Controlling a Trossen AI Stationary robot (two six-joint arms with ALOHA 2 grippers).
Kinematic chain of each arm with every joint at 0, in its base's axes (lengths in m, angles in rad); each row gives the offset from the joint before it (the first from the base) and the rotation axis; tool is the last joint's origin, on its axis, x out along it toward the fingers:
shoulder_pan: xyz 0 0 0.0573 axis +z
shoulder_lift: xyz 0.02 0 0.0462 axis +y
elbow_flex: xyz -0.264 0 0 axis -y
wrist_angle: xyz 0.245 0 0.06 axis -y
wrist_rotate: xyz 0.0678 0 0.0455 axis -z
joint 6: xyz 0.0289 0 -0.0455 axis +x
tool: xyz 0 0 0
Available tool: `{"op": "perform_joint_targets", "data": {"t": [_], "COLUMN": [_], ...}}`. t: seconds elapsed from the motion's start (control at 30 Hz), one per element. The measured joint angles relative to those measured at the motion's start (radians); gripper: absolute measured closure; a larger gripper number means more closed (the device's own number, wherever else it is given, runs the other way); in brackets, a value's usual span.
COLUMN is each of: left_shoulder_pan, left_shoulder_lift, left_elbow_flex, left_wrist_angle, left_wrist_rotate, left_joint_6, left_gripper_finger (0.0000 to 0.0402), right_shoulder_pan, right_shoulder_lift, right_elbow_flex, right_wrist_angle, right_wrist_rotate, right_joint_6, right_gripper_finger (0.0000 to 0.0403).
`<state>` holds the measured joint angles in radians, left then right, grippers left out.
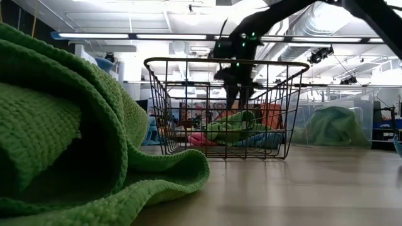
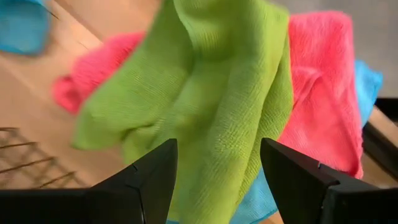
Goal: Sort microfiber towel by color & place in baskets
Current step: Put the top green towel into the transparent bin
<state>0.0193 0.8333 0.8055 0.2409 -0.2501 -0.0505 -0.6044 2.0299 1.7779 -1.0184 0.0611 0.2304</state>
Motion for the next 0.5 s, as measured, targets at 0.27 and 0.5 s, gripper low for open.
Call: {"op": "perform_joint_targets", "data": {"t": [0.27,0.5], "left_shoulder_pan": [0.000,0.000], "left_shoulder_lift": [0.000,0.000], "left_elbow_flex": [0.000,0.000], "left_wrist_angle": [-0.003,-0.014], "left_wrist_rotate": [0.000,0.000], "left_joint_6": [0.000,0.000], "left_gripper_finger": [0.0375,0.0375], "right_shoulder_pan": [0.008,0.010], "right_shoulder_lift": [0.073,0.087], "right_elbow_flex": [0.000,0.000], "right_wrist_angle": [-0.003,0.020], "right_wrist_rotate": [0.038,0.047], "right_joint_6": [0.027,0.035], "right_gripper_finger": [0.0176,0.0176]}}
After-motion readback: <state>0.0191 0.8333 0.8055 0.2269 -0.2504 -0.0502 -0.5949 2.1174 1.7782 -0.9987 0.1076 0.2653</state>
